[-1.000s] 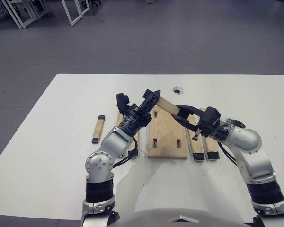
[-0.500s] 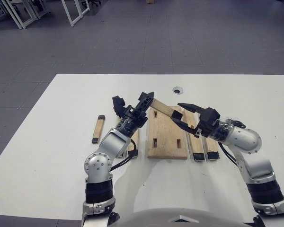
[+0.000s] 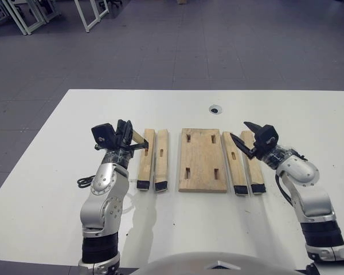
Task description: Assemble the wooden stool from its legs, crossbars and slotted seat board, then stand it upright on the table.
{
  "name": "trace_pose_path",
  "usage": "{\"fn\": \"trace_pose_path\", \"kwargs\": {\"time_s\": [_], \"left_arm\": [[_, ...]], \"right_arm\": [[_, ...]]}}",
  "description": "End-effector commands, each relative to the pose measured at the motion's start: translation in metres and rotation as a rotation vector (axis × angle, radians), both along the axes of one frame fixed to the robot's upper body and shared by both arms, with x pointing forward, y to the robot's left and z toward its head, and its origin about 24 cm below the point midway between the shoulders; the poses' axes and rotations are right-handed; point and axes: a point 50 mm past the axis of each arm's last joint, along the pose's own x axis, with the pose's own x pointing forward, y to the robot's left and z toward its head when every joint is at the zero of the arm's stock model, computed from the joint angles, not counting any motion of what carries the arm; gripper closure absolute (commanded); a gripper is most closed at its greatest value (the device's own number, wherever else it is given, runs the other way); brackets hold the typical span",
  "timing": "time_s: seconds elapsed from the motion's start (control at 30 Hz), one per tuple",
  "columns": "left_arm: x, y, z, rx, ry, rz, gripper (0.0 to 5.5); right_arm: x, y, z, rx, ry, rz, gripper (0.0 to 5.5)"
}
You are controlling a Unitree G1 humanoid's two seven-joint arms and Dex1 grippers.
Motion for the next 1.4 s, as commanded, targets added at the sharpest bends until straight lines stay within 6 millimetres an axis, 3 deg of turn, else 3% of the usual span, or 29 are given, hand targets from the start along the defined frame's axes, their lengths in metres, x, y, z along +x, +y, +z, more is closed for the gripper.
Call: {"fn": "trace_pose_path", "kwargs": {"time_s": [0.03,0.27,0.47,0.77,0.9,1.1,1.4], "left_arm": [[-0.002,0.005,-0.003,0.017,0.011,0.053,5.06],[-0.003,-0.005,-0.016,-0.044,0.047,0.023,5.06],[-0.007,0.005,-0.024,-0.005,0.084,0.07,5.06],[0.004,0.014,-0.005,-0.114,0.006,0.059,5.06],[0.007,0.013,0.001,-0.058,-0.015,-0.026,5.06],[0.005,0.022,-0.008,0.038,0.006,-0.098,5.06],[-0.005,0.033,-0.038,0.066,0.087,-0.086,5.06]], "right_arm": [[0.0,0.002,0.003,-0.016,-0.008,0.01,2.67],[0.001,0.001,0.003,-0.029,-0.009,0.019,2.67],[0.002,-0.005,0.005,-0.041,-0.011,0.012,2.67],[-0.002,-0.002,0.002,-0.059,-0.01,0.029,2.67],[-0.003,-0.002,0.0,-0.062,-0.006,0.03,2.67],[-0.002,-0.003,0.001,-0.062,-0.006,0.027,2.67],[-0.002,-0.003,0.001,-0.07,-0.004,0.037,2.67]]}}
